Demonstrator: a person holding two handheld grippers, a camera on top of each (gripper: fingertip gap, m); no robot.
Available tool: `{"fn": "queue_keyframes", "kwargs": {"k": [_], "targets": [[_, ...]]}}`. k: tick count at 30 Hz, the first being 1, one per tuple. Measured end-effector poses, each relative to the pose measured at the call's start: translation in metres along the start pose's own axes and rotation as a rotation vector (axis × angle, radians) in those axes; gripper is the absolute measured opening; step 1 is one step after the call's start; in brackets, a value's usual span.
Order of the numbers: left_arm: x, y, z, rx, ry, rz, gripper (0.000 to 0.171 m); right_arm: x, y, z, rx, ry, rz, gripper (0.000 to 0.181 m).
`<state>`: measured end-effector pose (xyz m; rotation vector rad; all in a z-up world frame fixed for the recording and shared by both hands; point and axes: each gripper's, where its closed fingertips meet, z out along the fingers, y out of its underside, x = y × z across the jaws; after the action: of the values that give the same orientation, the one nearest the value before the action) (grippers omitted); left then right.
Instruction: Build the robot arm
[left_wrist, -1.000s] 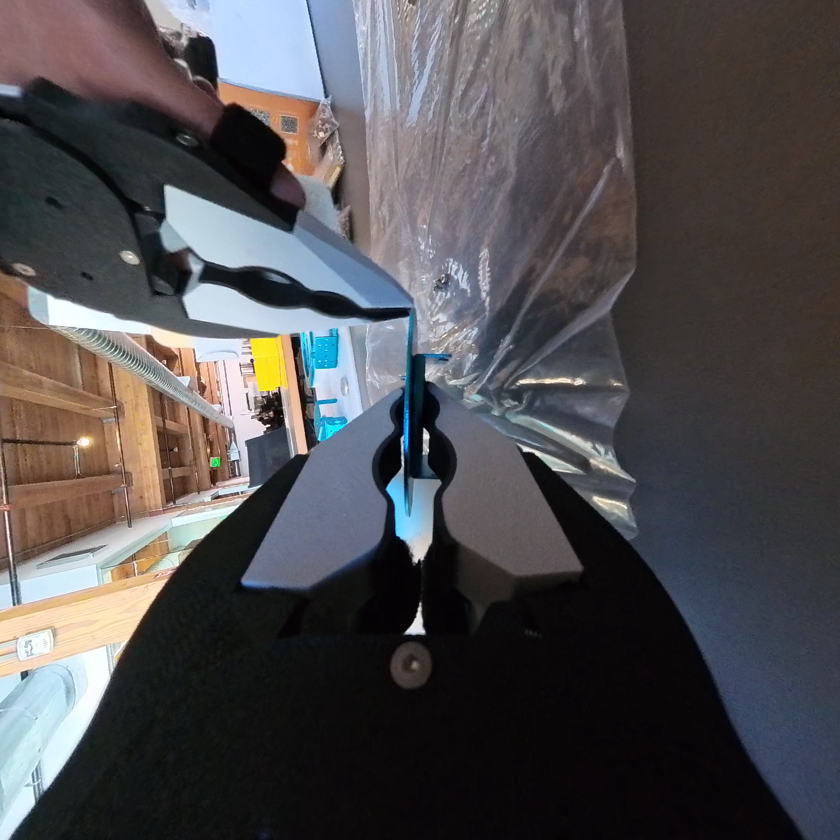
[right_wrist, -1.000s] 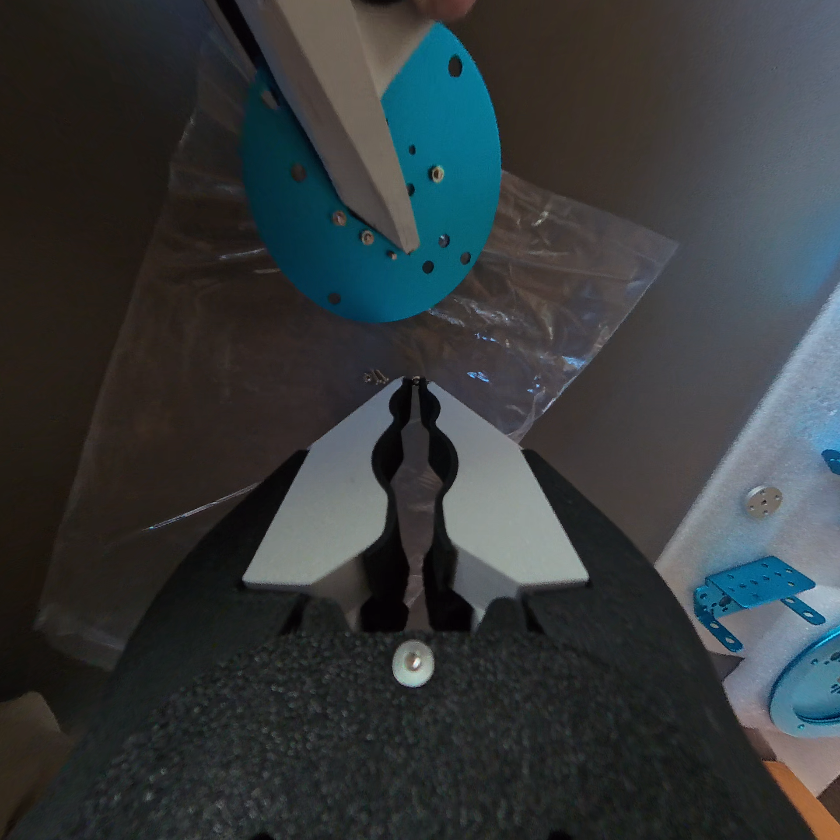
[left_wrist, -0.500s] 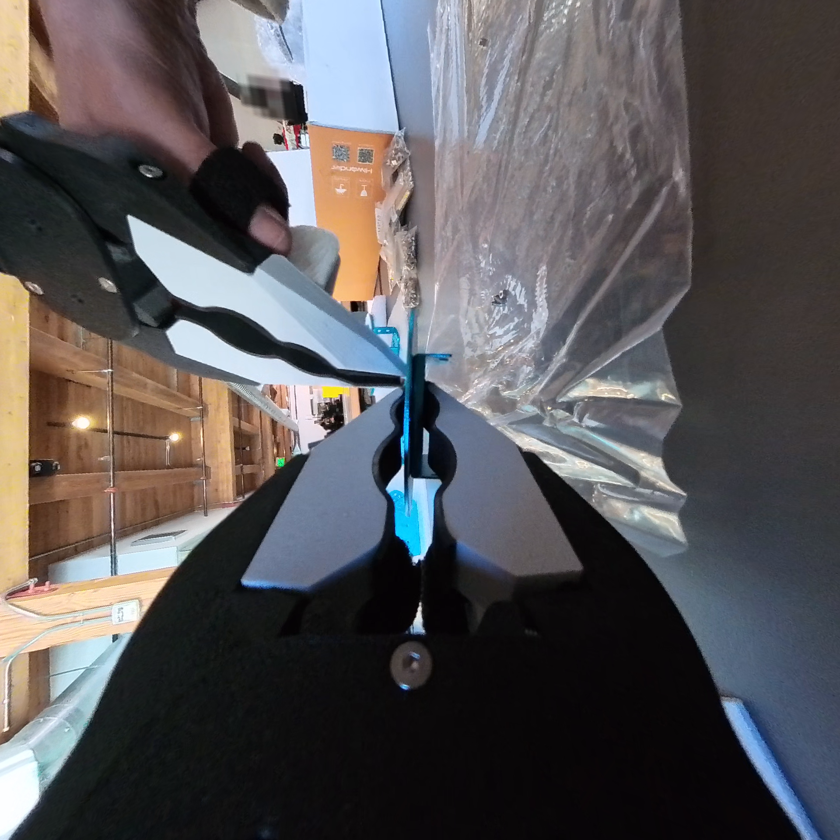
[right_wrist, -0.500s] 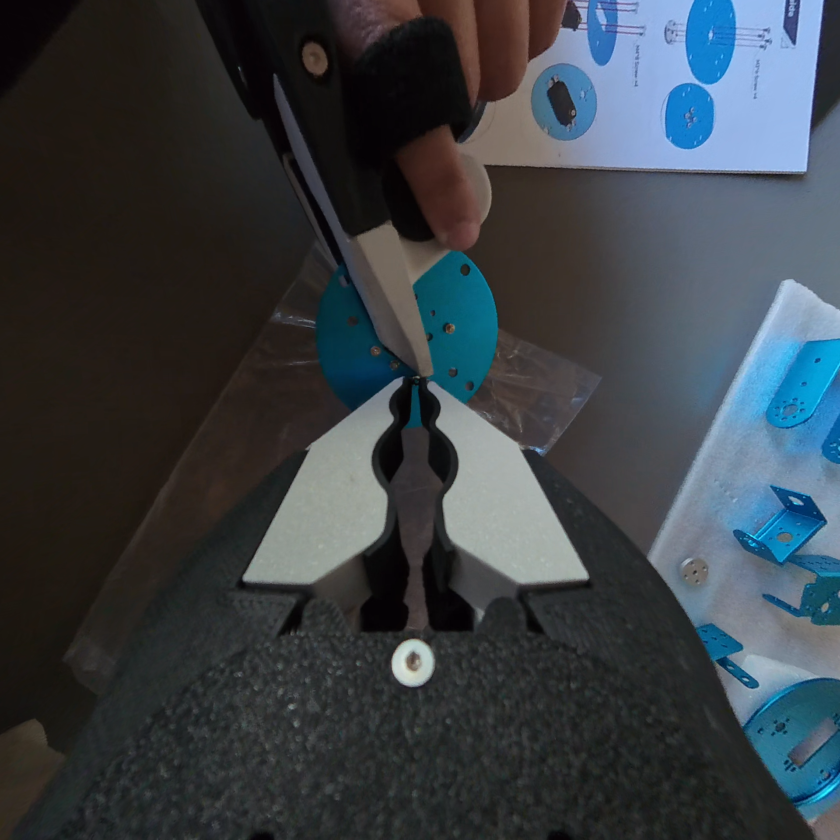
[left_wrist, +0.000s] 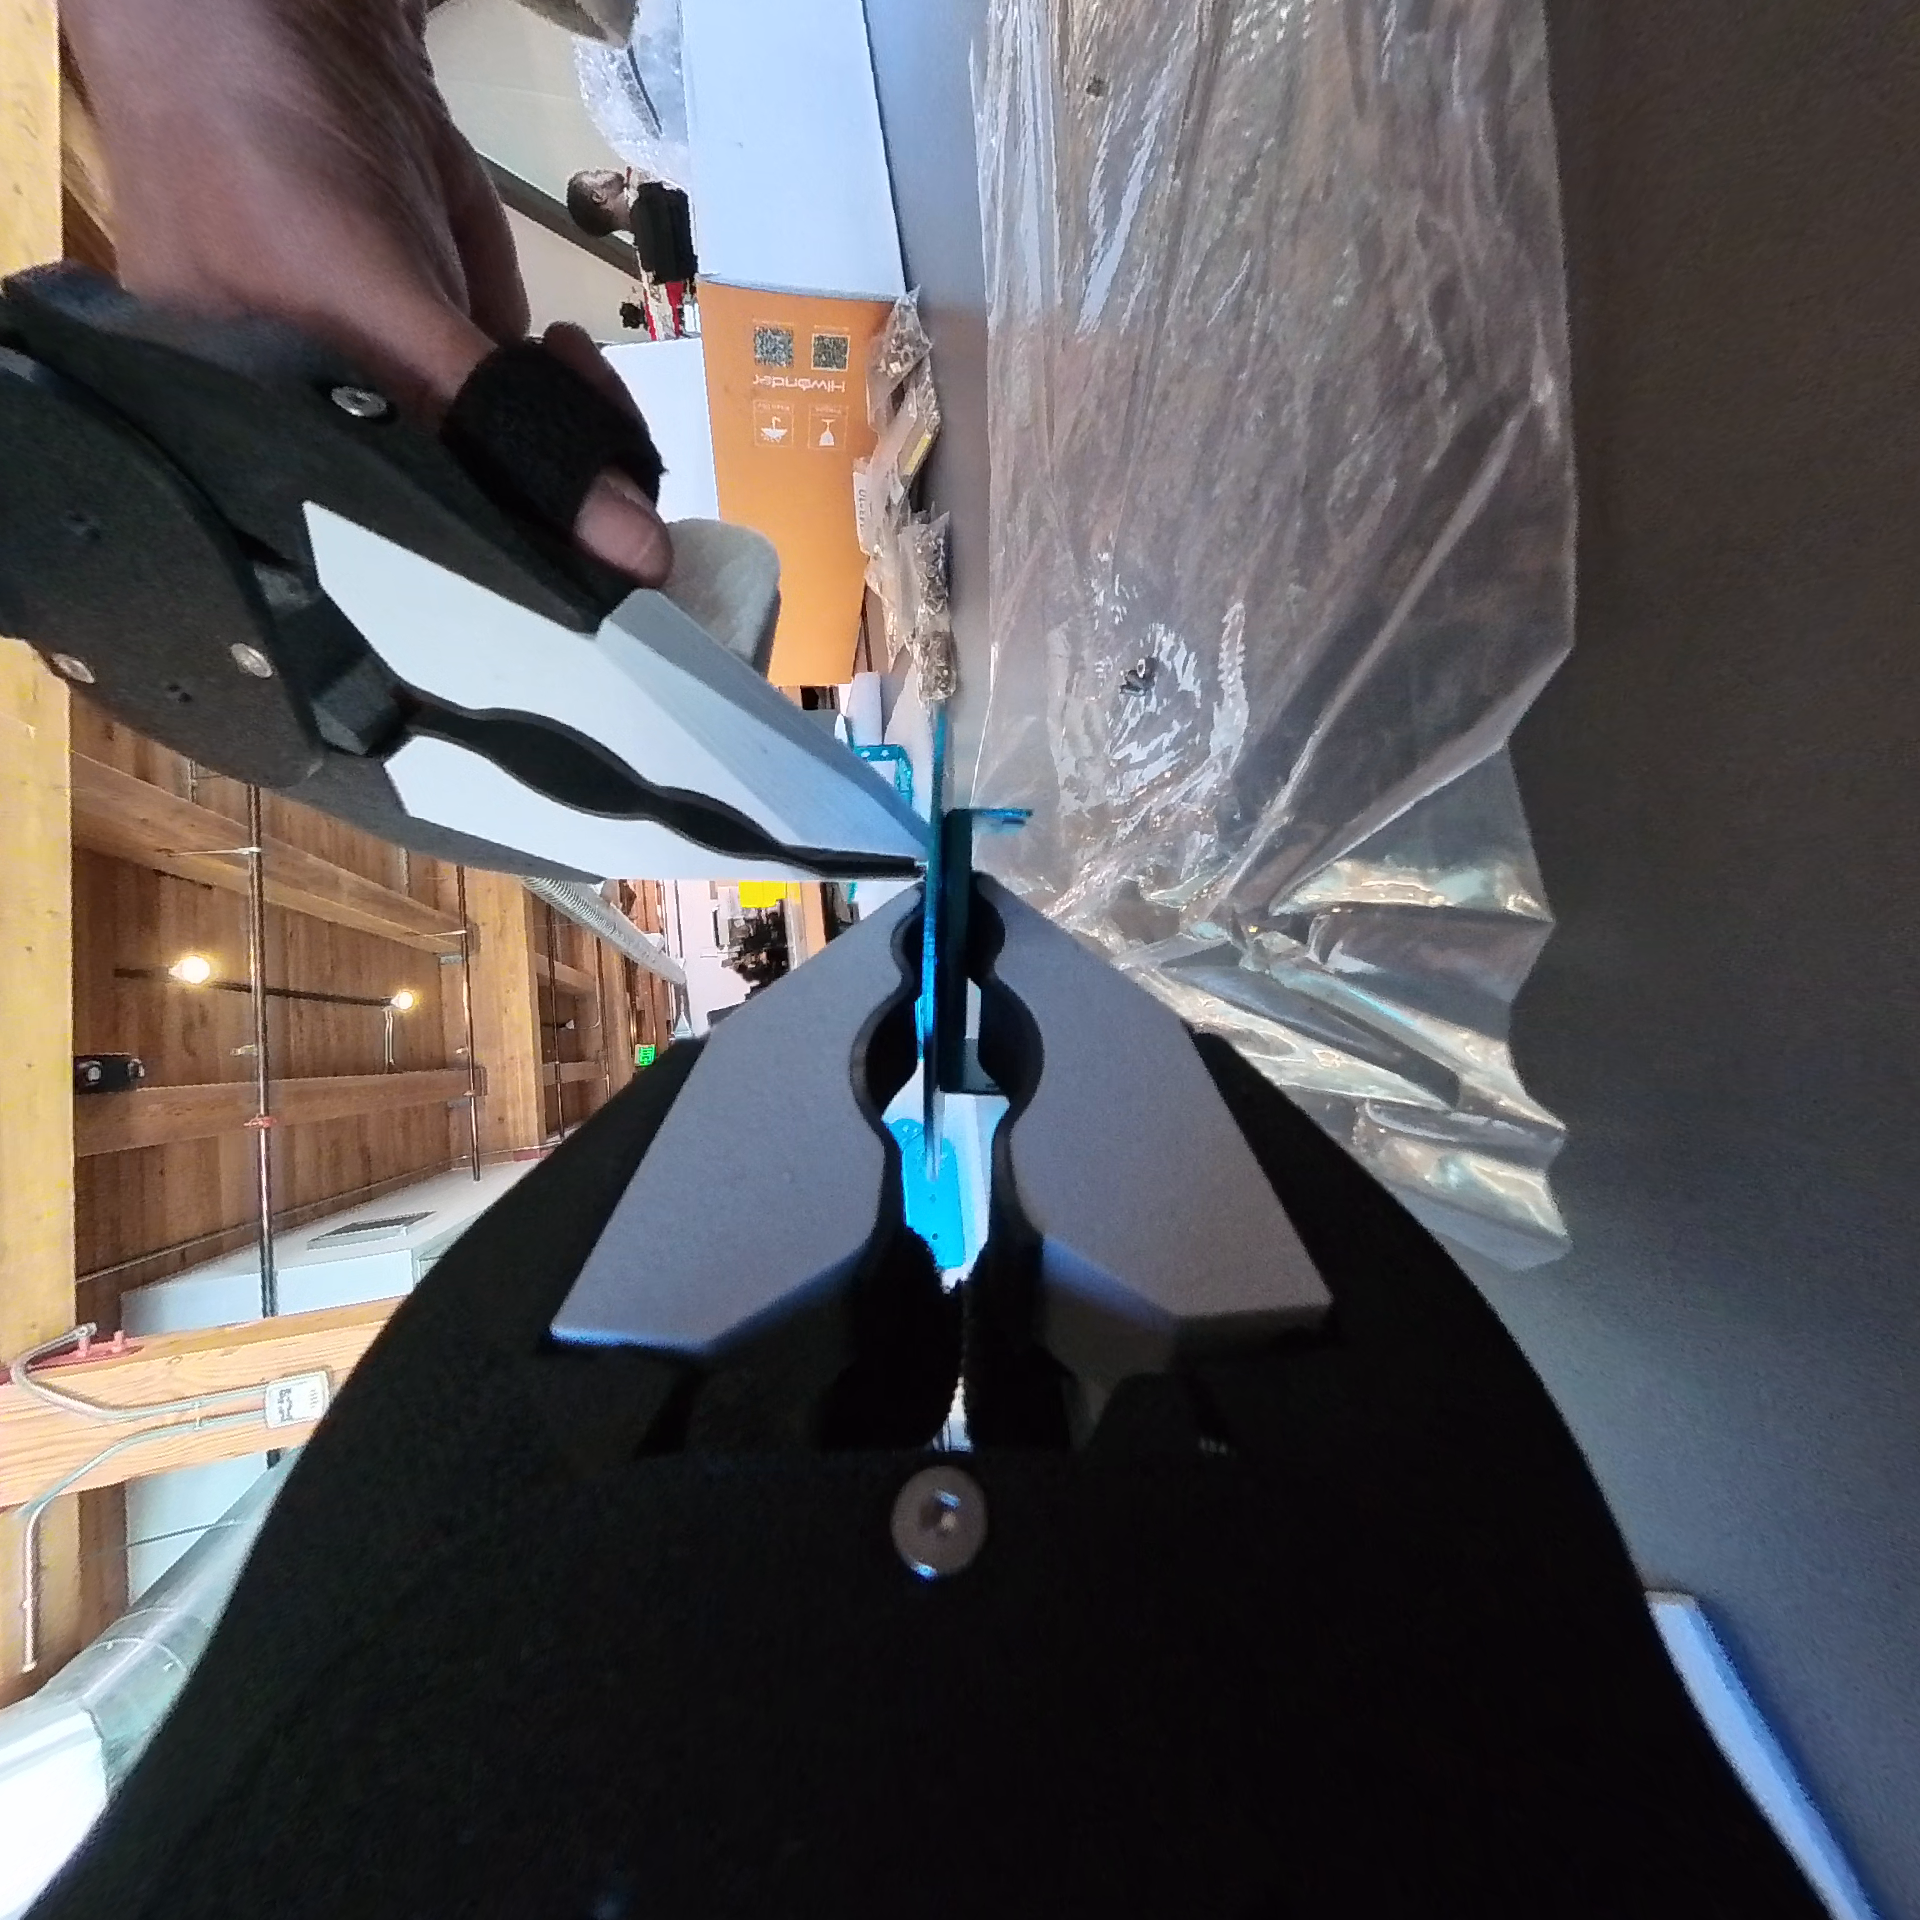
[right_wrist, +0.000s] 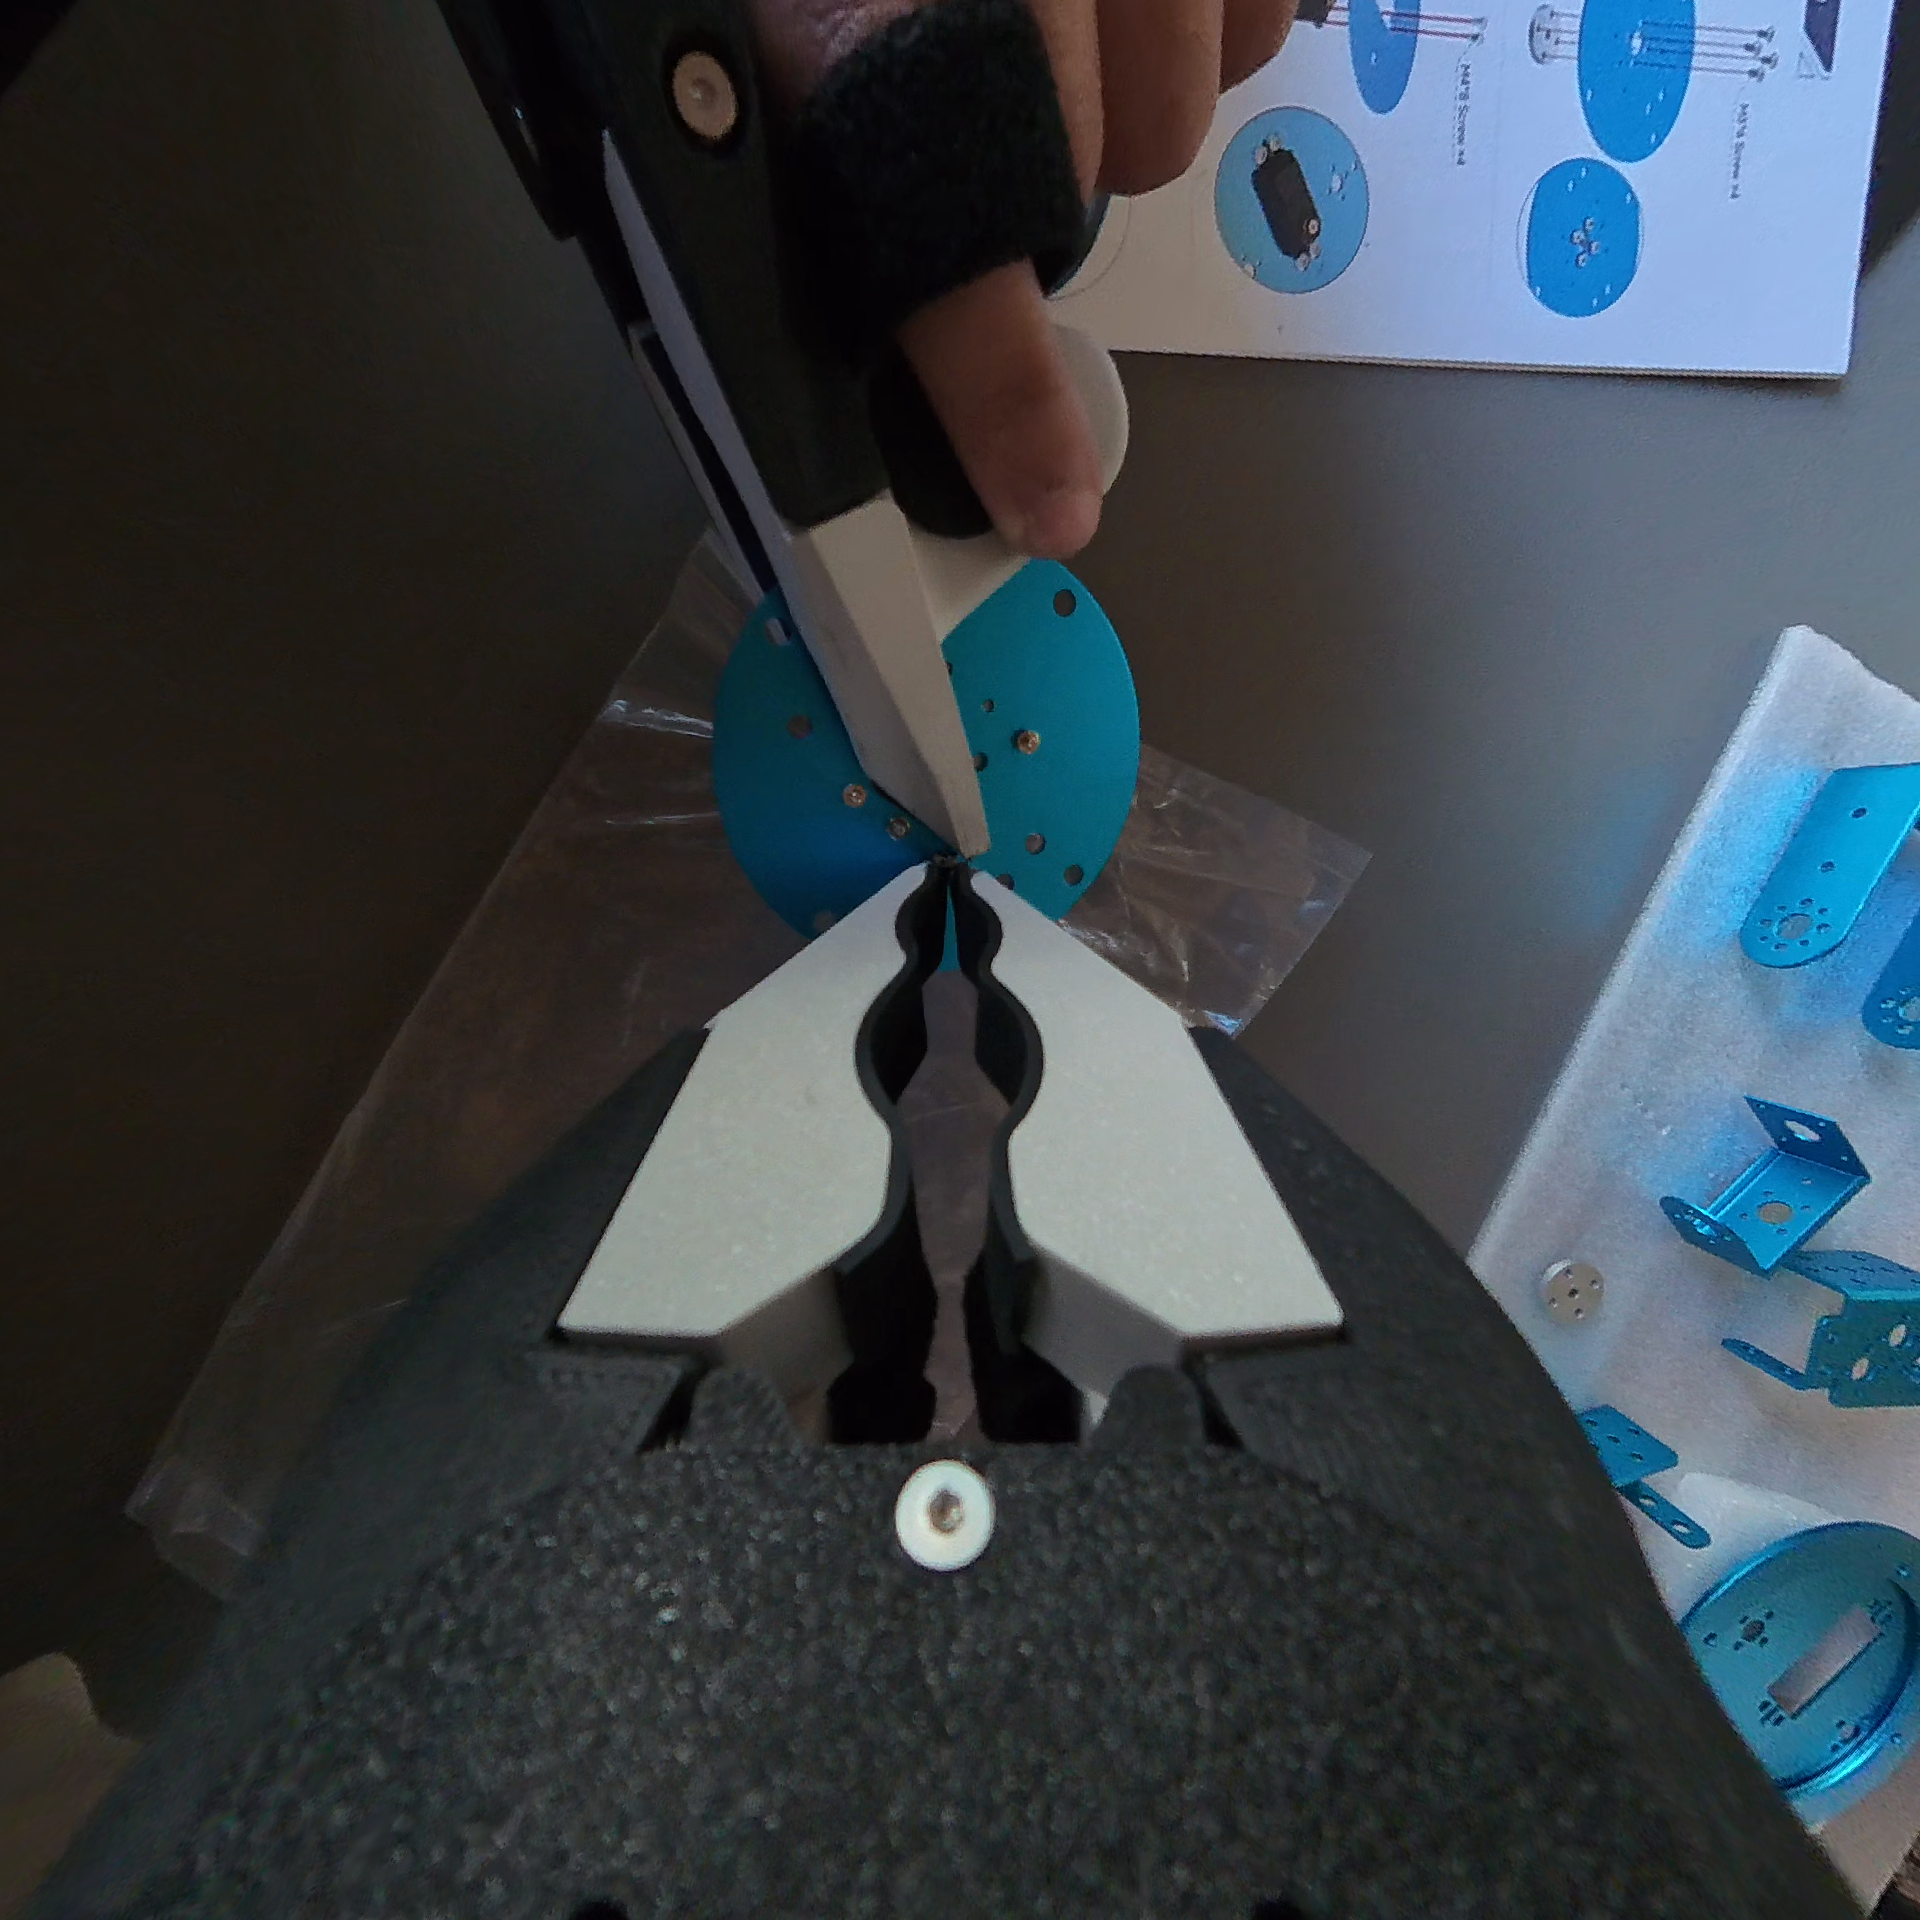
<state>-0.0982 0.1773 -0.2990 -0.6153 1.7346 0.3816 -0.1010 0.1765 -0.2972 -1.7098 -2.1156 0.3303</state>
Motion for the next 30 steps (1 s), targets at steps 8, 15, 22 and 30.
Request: {"fn": "queue_keyframes", "kwargs": {"k": [8,15,22,30], "targets": [[-0.0008,0.0006,-0.0001,-0.003,-0.003,0.004,0.001,-0.0002,-0.0011,-0.0018,0.008,0.008,-0.011,0.000],[-0.0006,0.0007,0.0000,-0.003,-0.001,0.006,0.001,-0.0003,-0.0017,-0.0021,0.009,0.022,-0.026,0.000],[0.0001,0.0021,0.0007,-0.009,0.002,0.006,0.001,0.0005,-0.0009,-0.0020,0.002,0.037,-0.037,0.000],[-0.0003,0.0023,0.0007,-0.010,0.001,0.010,0.001,0.0009,-0.0015,-0.0027,-0.005,0.045,-0.045,0.000]]}}
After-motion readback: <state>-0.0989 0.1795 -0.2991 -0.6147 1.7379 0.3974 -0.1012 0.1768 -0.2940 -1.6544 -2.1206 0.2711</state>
